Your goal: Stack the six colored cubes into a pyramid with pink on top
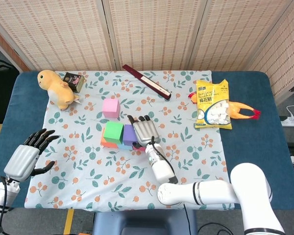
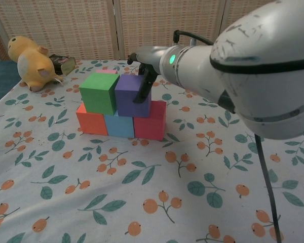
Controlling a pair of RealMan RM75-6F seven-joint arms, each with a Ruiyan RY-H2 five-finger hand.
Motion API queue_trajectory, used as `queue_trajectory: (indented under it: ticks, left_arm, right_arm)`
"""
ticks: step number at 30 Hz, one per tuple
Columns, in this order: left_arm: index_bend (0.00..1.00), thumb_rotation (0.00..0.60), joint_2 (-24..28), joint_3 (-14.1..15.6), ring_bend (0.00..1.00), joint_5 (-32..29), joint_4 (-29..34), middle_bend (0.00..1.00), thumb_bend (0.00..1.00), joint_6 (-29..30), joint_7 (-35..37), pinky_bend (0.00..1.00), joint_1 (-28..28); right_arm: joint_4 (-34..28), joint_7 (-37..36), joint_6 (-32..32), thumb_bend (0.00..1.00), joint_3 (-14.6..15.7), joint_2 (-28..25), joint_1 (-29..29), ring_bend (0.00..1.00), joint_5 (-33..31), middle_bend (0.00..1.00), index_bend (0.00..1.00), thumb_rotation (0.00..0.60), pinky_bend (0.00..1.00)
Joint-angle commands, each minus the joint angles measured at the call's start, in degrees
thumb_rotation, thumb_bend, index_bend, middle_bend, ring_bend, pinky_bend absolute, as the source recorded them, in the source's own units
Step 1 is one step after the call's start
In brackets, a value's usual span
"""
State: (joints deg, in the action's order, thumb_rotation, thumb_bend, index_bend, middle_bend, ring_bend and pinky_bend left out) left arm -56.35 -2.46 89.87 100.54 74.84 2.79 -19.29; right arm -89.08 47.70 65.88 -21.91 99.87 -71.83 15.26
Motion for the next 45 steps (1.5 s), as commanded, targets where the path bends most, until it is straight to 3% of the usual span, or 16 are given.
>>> queue_trajectory:
  ticks: [1, 40, 45]
  left_arm:
    - [0.16, 0.6, 0.0, 0.0, 0.02, 0.0, 0.0, 0.07, 0.3, 0.0, 0.1, 0.14, 0.0]
    - [0.14, 0.6, -0.1, 0.3, 0.01, 0.5, -0.9, 0.06, 0.3, 0.3, 1.5, 0.14, 0.5]
    - [0.14, 0.6, -0.1, 0.2, 0.01, 0.6, -0.8, 0.06, 0.3, 0.2, 1.3, 0.14, 0.5]
  right_arm:
    - [0.2, 0.1, -0.1, 0.21, -0.2, 0.2, -0.1, 0.12, -0.1, 0.38, 0.04, 0.6, 0.1]
    - [2.0, 2.5, 1.0, 0.21, -1.9, 2.2, -0.5, 0.1, -0.6, 0.38, 0.01, 0.6, 0.07]
    - [1.8, 2.3, 0.9, 0.21, -2.0, 2.1, -0.2, 0.08, -0.3, 0.32, 0.0, 0.6, 0.06]
